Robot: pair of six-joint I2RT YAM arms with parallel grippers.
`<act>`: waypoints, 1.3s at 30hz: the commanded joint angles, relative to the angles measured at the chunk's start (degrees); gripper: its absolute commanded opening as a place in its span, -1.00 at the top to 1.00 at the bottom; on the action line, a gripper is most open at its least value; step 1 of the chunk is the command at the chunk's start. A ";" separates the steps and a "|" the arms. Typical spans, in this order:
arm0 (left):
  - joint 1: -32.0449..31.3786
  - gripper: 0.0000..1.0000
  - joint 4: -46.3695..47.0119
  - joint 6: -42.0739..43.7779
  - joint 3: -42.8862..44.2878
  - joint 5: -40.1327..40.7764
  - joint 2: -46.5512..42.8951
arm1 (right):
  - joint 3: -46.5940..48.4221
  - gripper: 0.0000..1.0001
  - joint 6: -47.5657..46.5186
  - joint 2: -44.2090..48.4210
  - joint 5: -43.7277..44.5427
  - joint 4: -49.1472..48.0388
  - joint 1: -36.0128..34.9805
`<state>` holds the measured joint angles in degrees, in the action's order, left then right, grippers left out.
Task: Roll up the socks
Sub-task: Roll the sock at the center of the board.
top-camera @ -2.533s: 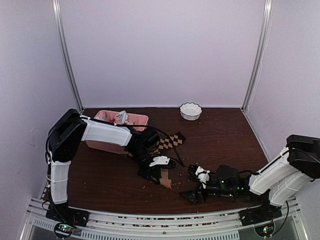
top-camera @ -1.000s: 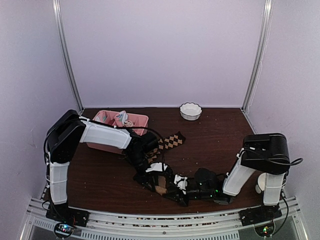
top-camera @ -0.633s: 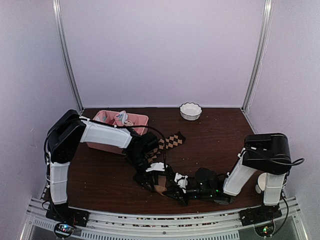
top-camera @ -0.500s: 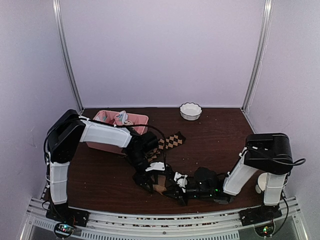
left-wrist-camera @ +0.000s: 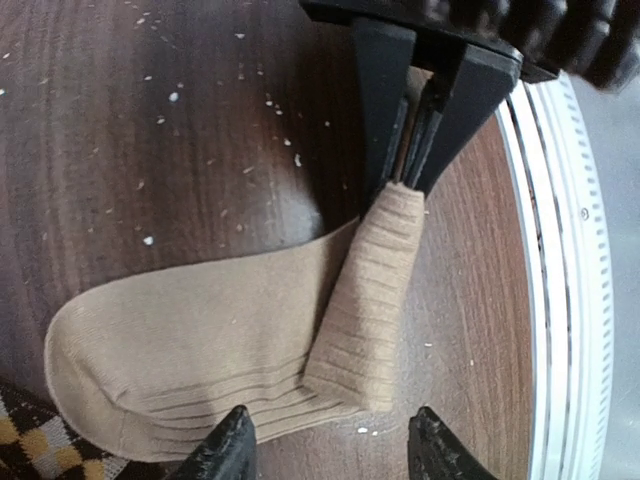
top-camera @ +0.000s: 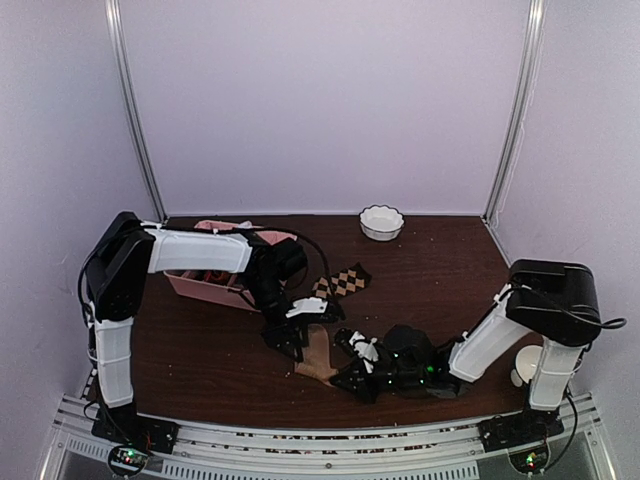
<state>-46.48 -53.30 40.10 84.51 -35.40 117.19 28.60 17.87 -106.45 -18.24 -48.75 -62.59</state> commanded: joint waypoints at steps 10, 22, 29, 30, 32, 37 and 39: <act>-0.04 0.12 6.13 -4.46 7.82 10.86 6.96 | -3.31 1.00 3.02 3.68 0.06 13.69 0.41; -4.03 0.15 7.09 -4.04 12.30 10.87 13.24 | -2.51 1.00 -5.11 6.99 -0.62 15.83 -1.23; -5.07 0.15 4.71 -3.64 15.73 8.24 14.68 | 0.84 1.00 -7.02 5.01 -1.41 19.78 -1.45; -5.11 0.14 4.70 -3.62 15.85 7.83 14.73 | 1.38 1.00 -7.01 4.62 -1.40 20.27 -1.48; -5.35 0.14 4.44 -3.42 15.90 7.11 14.74 | 2.23 1.00 -6.84 4.04 -1.42 20.95 -1.41; -5.55 0.14 3.28 -3.24 15.79 6.00 15.10 | 4.94 1.00 -0.81 -0.19 -2.31 24.08 0.11; -5.51 0.14 3.20 -3.32 15.57 6.00 14.77 | 4.45 1.00 2.15 -1.74 -2.47 23.59 0.43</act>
<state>-51.40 -47.94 36.51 99.94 -27.88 130.28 33.93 14.39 -103.35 -20.43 -33.69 -62.92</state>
